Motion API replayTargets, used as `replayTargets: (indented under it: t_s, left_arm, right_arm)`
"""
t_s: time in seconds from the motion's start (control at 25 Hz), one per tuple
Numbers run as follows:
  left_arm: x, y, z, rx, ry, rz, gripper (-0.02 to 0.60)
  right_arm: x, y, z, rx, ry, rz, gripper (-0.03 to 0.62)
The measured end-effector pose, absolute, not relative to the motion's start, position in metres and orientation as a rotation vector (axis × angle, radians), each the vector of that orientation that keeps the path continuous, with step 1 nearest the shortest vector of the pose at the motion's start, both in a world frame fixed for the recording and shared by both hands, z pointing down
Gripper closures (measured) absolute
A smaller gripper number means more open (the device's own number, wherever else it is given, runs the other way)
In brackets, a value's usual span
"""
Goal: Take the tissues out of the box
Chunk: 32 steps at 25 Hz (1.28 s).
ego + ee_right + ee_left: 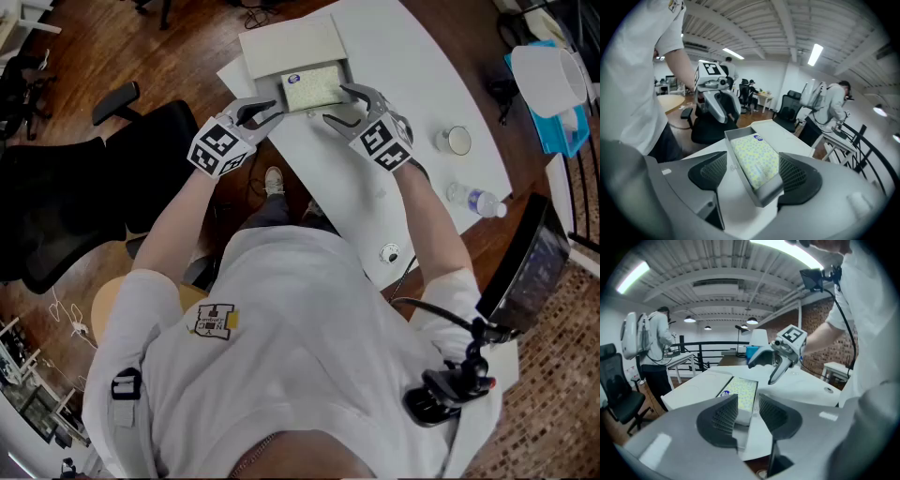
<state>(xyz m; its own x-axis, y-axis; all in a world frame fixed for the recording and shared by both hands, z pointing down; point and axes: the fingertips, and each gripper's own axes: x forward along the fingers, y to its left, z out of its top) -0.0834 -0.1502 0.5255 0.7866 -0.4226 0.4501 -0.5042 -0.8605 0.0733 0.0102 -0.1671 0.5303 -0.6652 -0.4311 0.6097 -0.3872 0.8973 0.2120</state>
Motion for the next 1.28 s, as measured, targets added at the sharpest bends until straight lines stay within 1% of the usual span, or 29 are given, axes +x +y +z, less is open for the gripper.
replayTargets:
  t_s: [0.08, 0.24, 0.32, 0.44, 0.48, 0.52, 0.68, 0.76, 0.88, 0.92, 1.28]
  left_arm:
    - [-0.084, -0.159, 0.535, 2.822, -0.659, 0.741, 0.459]
    - [-0.086, -0.174, 0.546, 2.821, -0.596, 0.806, 0.449]
    - [-0.09, -0.182, 0.549, 2.766, -0.616, 0.739, 0.449]
    - [-0.096, -0.194, 0.545, 2.636, -0.683, 0.536, 0.449]
    - [-0.097, -0.196, 0.543, 2.602, -0.7, 0.478, 0.449]
    - [-0.097, -0.197, 0.542, 2.572, -0.712, 0.431, 0.449]
    - [-0.094, -0.196, 0.55, 2.499, -0.72, 0.373, 0.449]
    - [-0.092, -0.194, 0.555, 2.488, -0.707, 0.387, 0.449]
    - [-0.09, -0.191, 0.559, 2.484, -0.695, 0.411, 0.449]
    - [-0.09, -0.191, 0.56, 2.483, -0.696, 0.413, 0.449]
    - [-0.094, -0.189, 0.562, 2.466, -0.712, 0.41, 0.449]
  right_arm:
    - [0.004, -0.174, 0.541, 0.422, -2.312, -0.148, 0.213]
    - [0.002, -0.185, 0.568, 0.157, -2.2, -0.173, 0.149]
    - [0.004, -0.194, 0.574, 0.135, -2.212, -0.056, 0.14]
    - [0.007, -0.209, 0.573, 0.202, -2.253, 0.134, 0.14]
    - [0.008, -0.211, 0.574, 0.203, -2.247, 0.135, 0.132]
    - [0.008, -0.212, 0.576, 0.184, -2.231, 0.105, 0.101]
    - [0.0, -0.21, 0.586, -0.003, -2.117, -0.125, 0.066]
    - [-0.004, -0.212, 0.595, -0.1, -2.047, -0.21, 0.068]
    - [-0.004, -0.217, 0.604, -0.187, -1.991, -0.237, 0.098]
    - [-0.003, -0.218, 0.603, -0.207, -1.989, -0.224, 0.156]
    - [0.001, -0.221, 0.593, -0.264, -2.005, -0.174, 0.189]
